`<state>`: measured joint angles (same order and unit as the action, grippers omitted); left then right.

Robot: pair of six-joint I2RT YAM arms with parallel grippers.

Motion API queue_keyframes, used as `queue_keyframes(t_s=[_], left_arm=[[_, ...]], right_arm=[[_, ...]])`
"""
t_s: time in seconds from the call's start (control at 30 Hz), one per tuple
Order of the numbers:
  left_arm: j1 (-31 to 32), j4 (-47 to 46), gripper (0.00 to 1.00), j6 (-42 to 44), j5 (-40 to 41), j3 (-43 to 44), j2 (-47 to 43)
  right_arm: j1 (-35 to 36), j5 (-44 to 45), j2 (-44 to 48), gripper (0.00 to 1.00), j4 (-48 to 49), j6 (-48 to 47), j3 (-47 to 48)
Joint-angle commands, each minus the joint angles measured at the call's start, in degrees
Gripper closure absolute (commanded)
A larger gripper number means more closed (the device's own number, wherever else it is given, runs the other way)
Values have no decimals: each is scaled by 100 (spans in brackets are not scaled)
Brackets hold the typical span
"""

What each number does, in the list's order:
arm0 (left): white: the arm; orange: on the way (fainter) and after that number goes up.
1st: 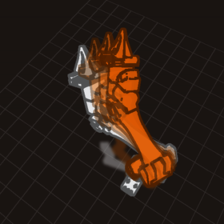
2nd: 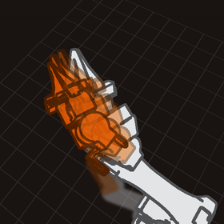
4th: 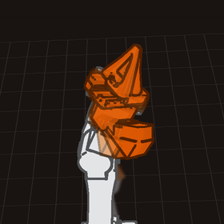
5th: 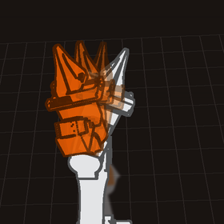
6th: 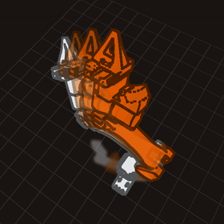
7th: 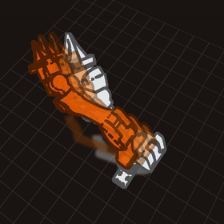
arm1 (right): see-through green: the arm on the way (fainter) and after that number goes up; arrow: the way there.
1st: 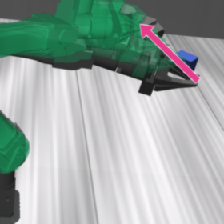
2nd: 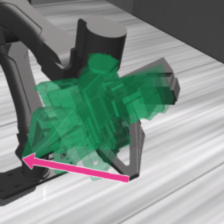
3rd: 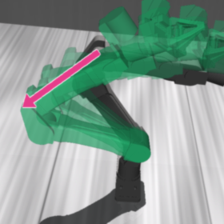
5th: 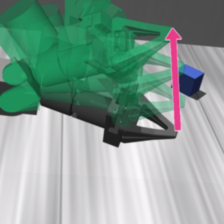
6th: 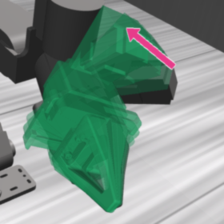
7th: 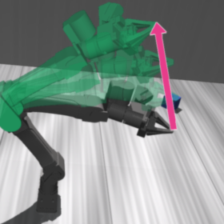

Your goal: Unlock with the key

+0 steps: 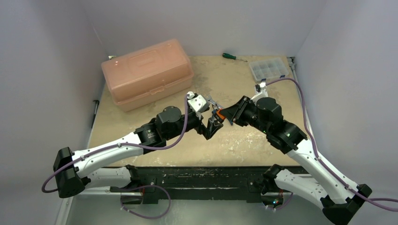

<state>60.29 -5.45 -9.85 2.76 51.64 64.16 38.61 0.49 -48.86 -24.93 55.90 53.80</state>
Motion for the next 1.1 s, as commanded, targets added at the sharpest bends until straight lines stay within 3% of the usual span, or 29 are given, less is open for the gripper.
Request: queue_keyframes(t_s=[0.0, 0.33, 0.47, 0.63, 0.7, 0.87, 0.97, 1.07], left_arm=[[-9, -585, 2, -105, 27, 83, 81], [-11, -540, 5, -132, 20, 334, 589], [-15, -745, 12, -154, 96, 304, 639], [-17, -866, 27, -149, 83, 340, 713], [-10, -873, 40, -141, 83, 374, 771], [-15, -782, 100, -40, 118, 414, 875], [-15, -796, 100, 67, 264, 343, 809], [-15, -725, 100, 203, 375, 322, 700]], right_arm=[[24, -40, 70, 100, 287, -13, 342], [32, -133, 120, 100, 355, -46, 316], [24, -202, 131, 100, 397, -53, 291], [31, -259, 147, 100, 427, -70, 255], [31, -292, 156, 100, 480, -70, 230], [31, -339, 249, 100, 619, -94, 199], [31, -255, 377, 99, 710, -71, 125], [31, -85, 440, 53, 601, -70, 126]])
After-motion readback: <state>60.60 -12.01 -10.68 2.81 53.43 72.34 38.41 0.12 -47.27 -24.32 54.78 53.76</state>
